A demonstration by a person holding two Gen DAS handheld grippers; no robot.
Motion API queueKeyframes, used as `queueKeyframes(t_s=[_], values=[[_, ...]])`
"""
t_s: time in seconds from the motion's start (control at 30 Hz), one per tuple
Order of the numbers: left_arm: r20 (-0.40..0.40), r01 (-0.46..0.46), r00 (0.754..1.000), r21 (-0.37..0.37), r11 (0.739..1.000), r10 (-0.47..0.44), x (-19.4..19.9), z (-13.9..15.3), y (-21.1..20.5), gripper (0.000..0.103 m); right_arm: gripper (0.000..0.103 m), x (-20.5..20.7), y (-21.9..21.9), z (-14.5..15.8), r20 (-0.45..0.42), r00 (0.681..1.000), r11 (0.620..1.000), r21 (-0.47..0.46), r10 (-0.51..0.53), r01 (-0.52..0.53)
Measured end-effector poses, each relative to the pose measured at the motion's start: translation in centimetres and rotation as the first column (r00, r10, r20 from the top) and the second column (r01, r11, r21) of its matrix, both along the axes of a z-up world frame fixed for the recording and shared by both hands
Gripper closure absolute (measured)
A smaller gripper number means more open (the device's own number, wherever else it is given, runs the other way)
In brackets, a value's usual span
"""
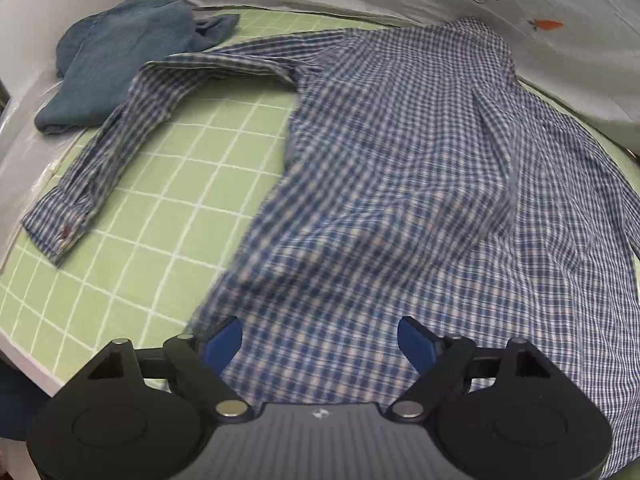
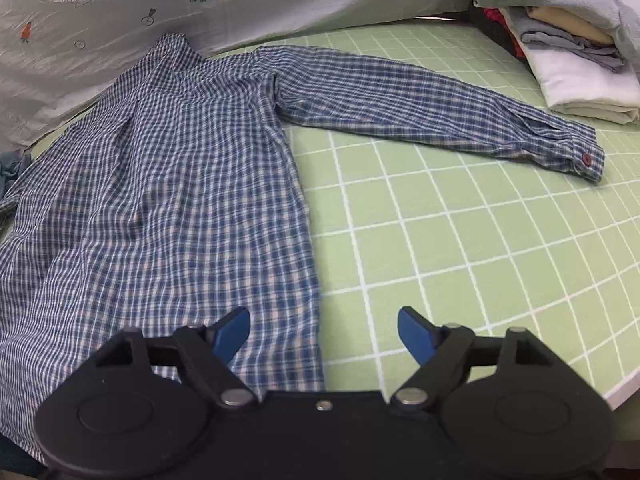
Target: Fold clothes
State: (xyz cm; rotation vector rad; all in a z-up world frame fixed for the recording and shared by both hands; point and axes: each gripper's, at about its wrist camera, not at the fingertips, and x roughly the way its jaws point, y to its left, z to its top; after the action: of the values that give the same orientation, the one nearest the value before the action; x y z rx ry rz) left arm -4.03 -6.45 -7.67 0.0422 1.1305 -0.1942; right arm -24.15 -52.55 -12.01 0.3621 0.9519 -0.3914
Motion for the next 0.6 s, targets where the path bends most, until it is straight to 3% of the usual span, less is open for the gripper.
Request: queueKeyframes(t_s=[0.13,0.27,0.5,0.6], values=[[-0.011,0.107,0.994,0.036,0.994,-0.107,-0.2,-1.0,-4.9,0.016,0.007,0.4,-3.2,0.1,0.021,0.999,0.995,-0.086,-0.042,0.044],[-0.021,0.168,0.986,0.113,0.979,-0.167,-0.5,-2.1,-9.3,0.016,0.004,1.8,-7.6,0.1,0.05,0.995,0.989,-0.115,-0.087,0.092],[-0.036,0.131,0.991,0.135,0.982,-0.127,-0.1,-2.9,-14.3,0.016,0.004,5.9,-13.9,-0.3,0.138,0.983,0.975,-0.168,-0.119,0.142],[-0.043,0.095,0.995,0.148,0.984,-0.09,0.1,-3.2,-16.0,0.016,0.004,6.9,-16.9,-1.7,0.121,0.974,0.965,-0.163,-0.189,0.208]])
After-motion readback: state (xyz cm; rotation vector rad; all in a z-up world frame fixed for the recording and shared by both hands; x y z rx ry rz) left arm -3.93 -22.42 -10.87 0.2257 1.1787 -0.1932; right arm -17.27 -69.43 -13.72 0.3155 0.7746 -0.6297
